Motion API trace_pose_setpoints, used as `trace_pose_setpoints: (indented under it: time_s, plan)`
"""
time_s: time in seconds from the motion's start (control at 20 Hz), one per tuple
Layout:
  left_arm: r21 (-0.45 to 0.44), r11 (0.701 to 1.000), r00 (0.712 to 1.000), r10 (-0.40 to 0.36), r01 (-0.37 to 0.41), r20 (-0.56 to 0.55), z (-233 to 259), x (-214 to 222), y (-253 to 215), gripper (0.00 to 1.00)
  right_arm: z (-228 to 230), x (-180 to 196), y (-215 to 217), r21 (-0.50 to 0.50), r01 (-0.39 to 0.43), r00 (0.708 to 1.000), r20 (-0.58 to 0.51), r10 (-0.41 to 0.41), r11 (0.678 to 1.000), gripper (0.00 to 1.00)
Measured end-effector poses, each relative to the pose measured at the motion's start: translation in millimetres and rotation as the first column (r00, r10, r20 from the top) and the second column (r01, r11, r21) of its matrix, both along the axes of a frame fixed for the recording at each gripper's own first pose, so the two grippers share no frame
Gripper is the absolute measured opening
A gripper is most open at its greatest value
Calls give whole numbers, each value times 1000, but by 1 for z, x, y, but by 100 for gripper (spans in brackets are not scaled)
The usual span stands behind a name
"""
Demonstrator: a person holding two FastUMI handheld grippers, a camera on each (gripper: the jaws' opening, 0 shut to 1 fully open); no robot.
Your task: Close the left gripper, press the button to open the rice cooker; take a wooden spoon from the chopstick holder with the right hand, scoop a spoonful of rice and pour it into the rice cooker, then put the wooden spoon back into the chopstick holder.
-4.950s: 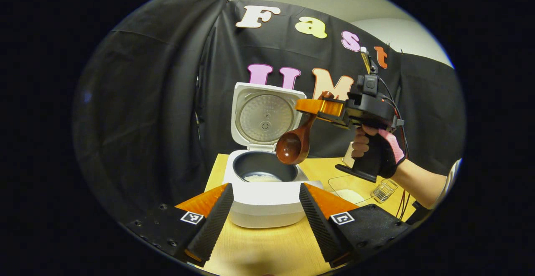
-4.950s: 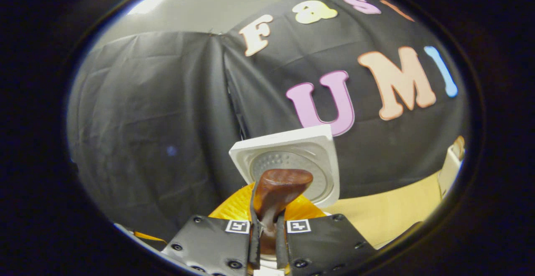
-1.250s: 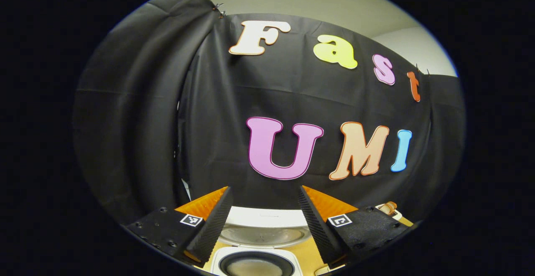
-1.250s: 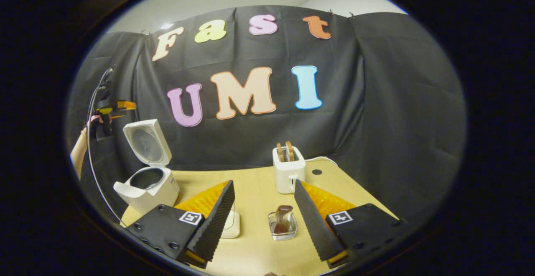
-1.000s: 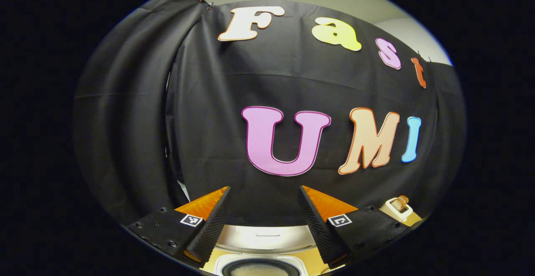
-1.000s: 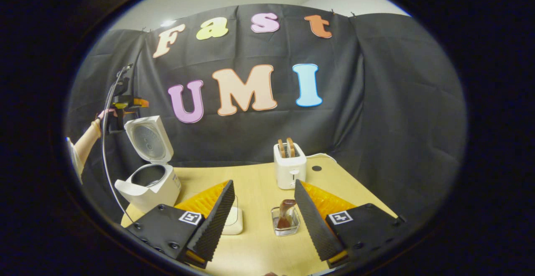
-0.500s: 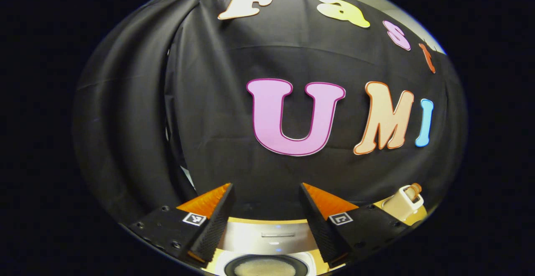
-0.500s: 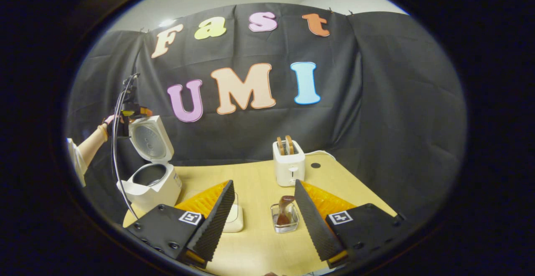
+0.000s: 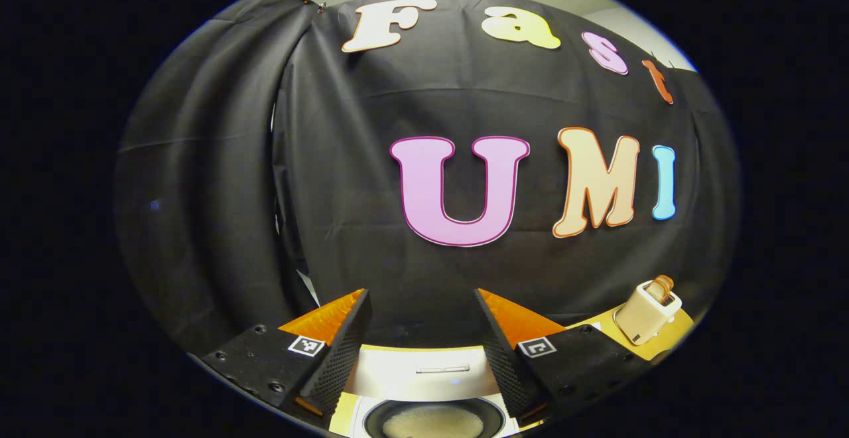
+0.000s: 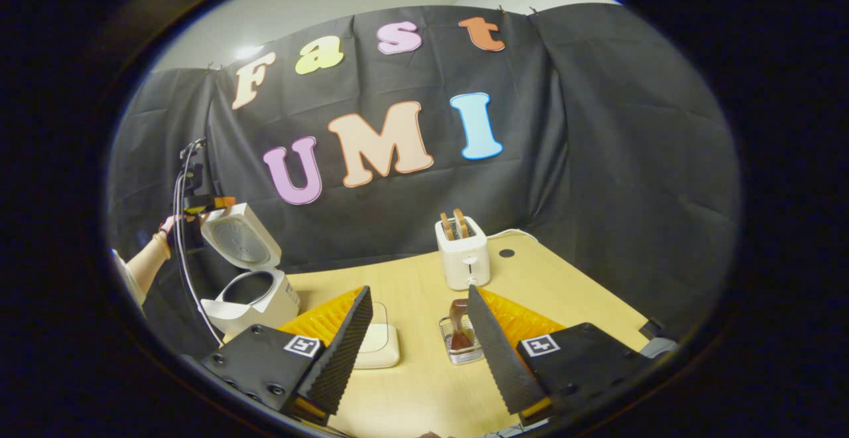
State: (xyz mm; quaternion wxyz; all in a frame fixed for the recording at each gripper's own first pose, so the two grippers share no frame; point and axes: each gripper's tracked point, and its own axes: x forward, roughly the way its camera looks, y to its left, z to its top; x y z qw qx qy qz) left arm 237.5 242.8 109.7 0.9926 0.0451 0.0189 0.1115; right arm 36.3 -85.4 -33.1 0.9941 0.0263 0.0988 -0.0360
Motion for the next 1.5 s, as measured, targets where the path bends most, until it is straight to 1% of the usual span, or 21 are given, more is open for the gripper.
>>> trace_pose_setpoints:
  time_s: [0.05, 0.1, 0.15, 0.3, 0.4, 0.45, 0.5, 0.55, 0.65, 0.75, 0.8, 0.85, 0.95, 1.1, 1.15, 1.2, 1.25, 1.3, 1.35, 1.45, 1.5]
  plan:
    - [1, 1000, 1000, -1, 1, 7, -5, -11, -3, 90, 2, 0, -3, -3, 3, 1000, 9, -3, 1000, 90]
    - [0, 1000, 1000, -1, 1, 9, -11, -22, -5, 89, 4, 0, -3, 1, 2, 1000, 12, -2, 1000, 96]
    - [6, 1000, 1000, -3, 3, 16, -18, -33, -7, 90, 7, 0, -2, 15, -3, 1000, 18, 2, 1000, 91]
    - [-5, 1000, 1000, -6, 6, -2, -46, -63, -13, 89, 12, 4, -1, 38, -20, 999, 28, 19, 999, 96]
    - [-6, 1000, 1000, -6, 6, -20, -66, -80, -17, 89, 17, 7, 2, 30, -32, 999, 36, 31, 999, 94]
    - [-8, 1000, 1000, -7, 7, -25, -75, -88, -18, 87, 18, 9, 5, 22, -40, 999, 38, 40, 999, 93]
    - [-13, 1000, 999, -7, 7, -33, -85, -94, -18, 89, 18, 9, 8, 11, -51, 998, 36, 51, 999, 92]
    - [-16, 1000, 999, -9, 8, -44, -96, -100, -19, 89, 17, 9, 12, 0, -64, 997, 33, 64, 998, 91]
    - [-21, 1000, 997, -15, 14, -69, -121, -111, -22, 87, 15, 9, 19, -20, -85, 996, 26, 86, 996, 96]
    - [-33, 999, 993, -27, 23, -117, -150, -120, -23, 87, 13, 8, 24, -42, -99, 995, 18, 100, 994, 96]
    - [-48, 999, 991, -28, 22, -134, -161, -124, -22, 89, 11, 7, 27, -49, -105, 994, 16, 106, 993, 93]
    - [-61, 998, 989, -30, 21, -143, -170, -124, -22, 90, 11, 6, 29, -51, -111, 994, 14, 112, 993, 91]
    - [-60, 998, 985, -25, 15, -172, -188, -124, -22, 90, 10, 8, 33, -49, -117, 993, 8, 118, 992, 96]
    - [-54, 999, 977, -13, 1, -213, -208, -127, -21, 90, 7, 8, 34, -36, -116, 993, 4, 116, 993, 96]
    - [-53, 999, 980, -14, 4, -198, -209, -126, -23, 90, 6, 8, 35, -32, -116, 993, 3, 116, 993, 96]
    - [-52, 999, 983, -14, 5, -185, -209, -125, -22, 90, 5, 7, 36, -30, -115, 993, 2, 115, 993, 94]
    - [-51, 999, 985, -13, 5, -169, -208, -126, -22, 90, 4, 8, 35, -28, -113, 994, 1, 113, 993, 96]
    - [-53, 999, 987, -12, 4, -158, -209, -127, -22, 94, 2, 6, 35, -26, -113, 994, -2, 113, 993, 96]
    - [-55, 998, 989, -11, 3, -145, -210, -126, -22, 90, 0, 6, 36, -23, -114, 993, -4, 114, 993, 96]
    - [-50, 999, 993, -13, 7, -117, -211, -126, -23, 90, -3, 7, 37, -20, -116, 993, -11, 115, 993, 96]
    - [-44, 999, 995, -21, 17, -102, -210, -127, -23, 89, -4, 7, 38, -17, -118, 993, -13, 118, 993, 94]
